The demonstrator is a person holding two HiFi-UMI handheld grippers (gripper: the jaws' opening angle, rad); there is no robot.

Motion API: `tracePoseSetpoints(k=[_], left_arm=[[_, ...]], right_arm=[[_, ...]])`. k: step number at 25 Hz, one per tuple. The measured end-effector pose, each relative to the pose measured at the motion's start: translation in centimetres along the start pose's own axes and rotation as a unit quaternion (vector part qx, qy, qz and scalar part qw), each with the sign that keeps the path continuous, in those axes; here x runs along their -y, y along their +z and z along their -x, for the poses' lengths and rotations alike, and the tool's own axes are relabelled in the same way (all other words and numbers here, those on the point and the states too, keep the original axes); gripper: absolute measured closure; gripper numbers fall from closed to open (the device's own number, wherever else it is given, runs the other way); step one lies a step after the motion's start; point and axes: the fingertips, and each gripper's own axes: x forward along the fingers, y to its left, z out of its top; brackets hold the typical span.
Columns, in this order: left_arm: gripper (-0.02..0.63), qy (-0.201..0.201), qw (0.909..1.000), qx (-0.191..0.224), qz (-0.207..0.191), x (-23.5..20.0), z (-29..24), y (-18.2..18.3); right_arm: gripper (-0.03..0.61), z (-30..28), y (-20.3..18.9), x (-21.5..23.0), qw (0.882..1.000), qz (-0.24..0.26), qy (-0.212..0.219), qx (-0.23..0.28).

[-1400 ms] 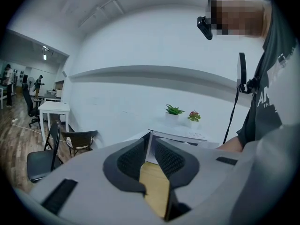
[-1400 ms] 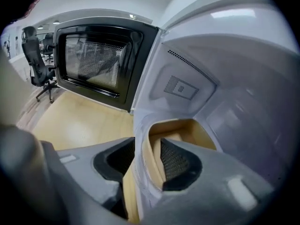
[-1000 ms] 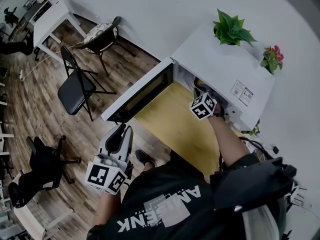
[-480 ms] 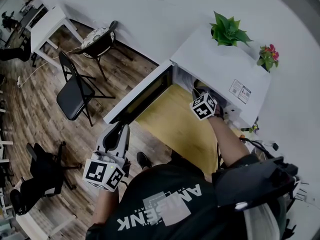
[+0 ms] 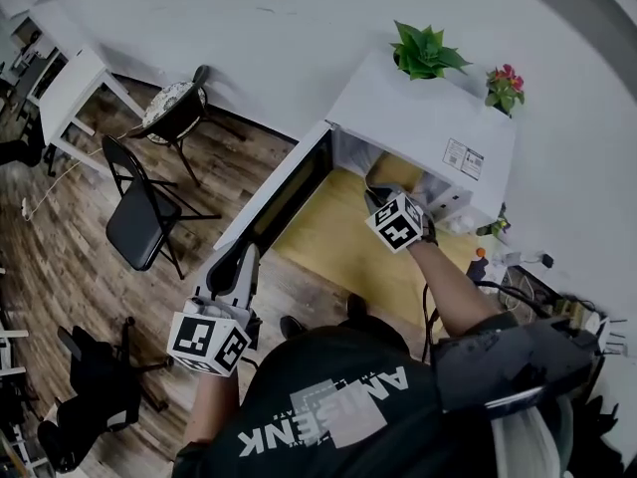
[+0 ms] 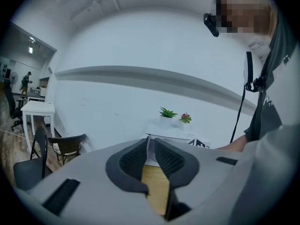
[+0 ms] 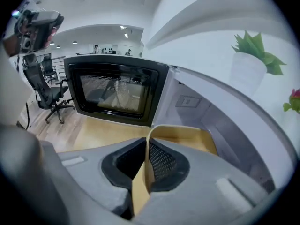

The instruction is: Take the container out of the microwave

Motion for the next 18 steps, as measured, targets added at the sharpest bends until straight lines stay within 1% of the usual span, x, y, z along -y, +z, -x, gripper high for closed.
tracePoseSetpoints(k=[3,9,13,18], left_arm=[[0.561,-0.011,0.9999,0.0,-0.006,-0.5,0.5,-0.3],[0.561,-0.045,0.9986,-0.001,-0.027,-1.3,1.4,-0.2],[0.561,-0.072,0.9966,0.003,-0.04,-1.7,1.9,0.1],[0.561,-0.099,0.9942,0.006,-0.041,-2.0,1.6,0.5]], right_arm=[[0.554,1.4,0.0,-2.2,1.0,-0.015,0.01,-0.001],[0.554,5.1,1.5,-6.2,0.999,-0.03,0.009,0.017],[0.554,7.9,2.8,-8.4,0.999,-0.038,0.002,0.022],[0.554,11.6,4.8,-10.1,0.997,-0.051,-0.008,0.048]])
